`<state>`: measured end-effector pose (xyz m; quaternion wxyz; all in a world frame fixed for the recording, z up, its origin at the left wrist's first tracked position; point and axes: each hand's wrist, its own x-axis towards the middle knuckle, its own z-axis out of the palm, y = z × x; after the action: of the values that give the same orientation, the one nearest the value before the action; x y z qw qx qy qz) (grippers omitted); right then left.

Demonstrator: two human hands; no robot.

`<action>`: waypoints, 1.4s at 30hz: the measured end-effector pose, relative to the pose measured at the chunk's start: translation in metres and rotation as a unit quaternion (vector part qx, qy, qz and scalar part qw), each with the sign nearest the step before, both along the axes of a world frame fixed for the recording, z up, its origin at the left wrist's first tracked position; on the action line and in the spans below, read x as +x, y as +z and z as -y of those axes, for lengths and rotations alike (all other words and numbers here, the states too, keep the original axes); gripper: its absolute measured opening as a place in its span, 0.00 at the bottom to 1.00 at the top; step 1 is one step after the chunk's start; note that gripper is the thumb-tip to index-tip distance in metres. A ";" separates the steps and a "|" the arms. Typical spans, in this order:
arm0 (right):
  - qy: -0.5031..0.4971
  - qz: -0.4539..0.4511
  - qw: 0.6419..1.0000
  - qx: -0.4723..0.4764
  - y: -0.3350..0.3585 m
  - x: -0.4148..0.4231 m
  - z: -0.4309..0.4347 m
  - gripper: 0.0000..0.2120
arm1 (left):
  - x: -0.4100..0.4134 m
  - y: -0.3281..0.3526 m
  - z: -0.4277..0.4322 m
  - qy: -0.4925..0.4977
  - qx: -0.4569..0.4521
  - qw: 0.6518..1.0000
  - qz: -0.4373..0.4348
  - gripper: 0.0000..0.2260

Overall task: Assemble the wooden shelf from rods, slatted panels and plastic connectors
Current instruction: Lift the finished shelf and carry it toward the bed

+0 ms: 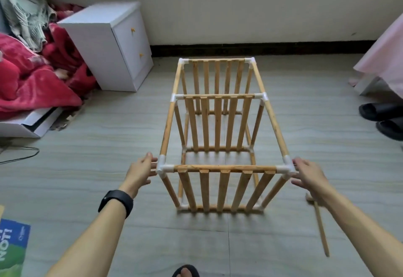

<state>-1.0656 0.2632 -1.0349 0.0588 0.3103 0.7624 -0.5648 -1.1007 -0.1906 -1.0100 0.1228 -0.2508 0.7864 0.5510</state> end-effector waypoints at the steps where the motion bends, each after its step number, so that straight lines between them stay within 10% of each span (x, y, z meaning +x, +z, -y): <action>1: -0.013 -0.004 0.999 -0.051 0.027 -0.012 0.004 0.17 | -0.014 0.023 -0.003 0.003 0.021 1.000 -0.003 0.20; 6: 0.125 0.044 0.991 -0.012 0.098 -0.039 0.047 0.15 | -0.045 0.080 -0.043 -0.081 -0.017 0.996 0.031 0.23; 11: 0.081 0.025 0.949 0.303 0.059 -0.028 0.071 0.18 | -0.014 0.031 -0.066 -0.029 -0.280 0.958 -0.051 0.18; 15: 0.081 -0.033 0.932 0.351 0.054 -0.015 0.065 0.25 | 0.001 0.027 -0.061 -0.021 -0.284 0.954 -0.096 0.24; 30: 0.027 -0.208 0.940 0.270 0.003 0.069 0.074 0.16 | 0.094 -0.024 -0.068 0.021 -0.186 0.955 -0.231 0.18; 42: 0.151 0.067 0.969 0.181 0.007 0.031 0.046 0.18 | 0.065 -0.020 -0.067 -0.073 -0.102 0.989 -0.074 0.21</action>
<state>-1.0346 0.2168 -1.0284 0.1374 0.2338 0.8844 -0.3799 -1.0353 -0.1231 -1.0299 0.0784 -0.1626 0.8615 0.4746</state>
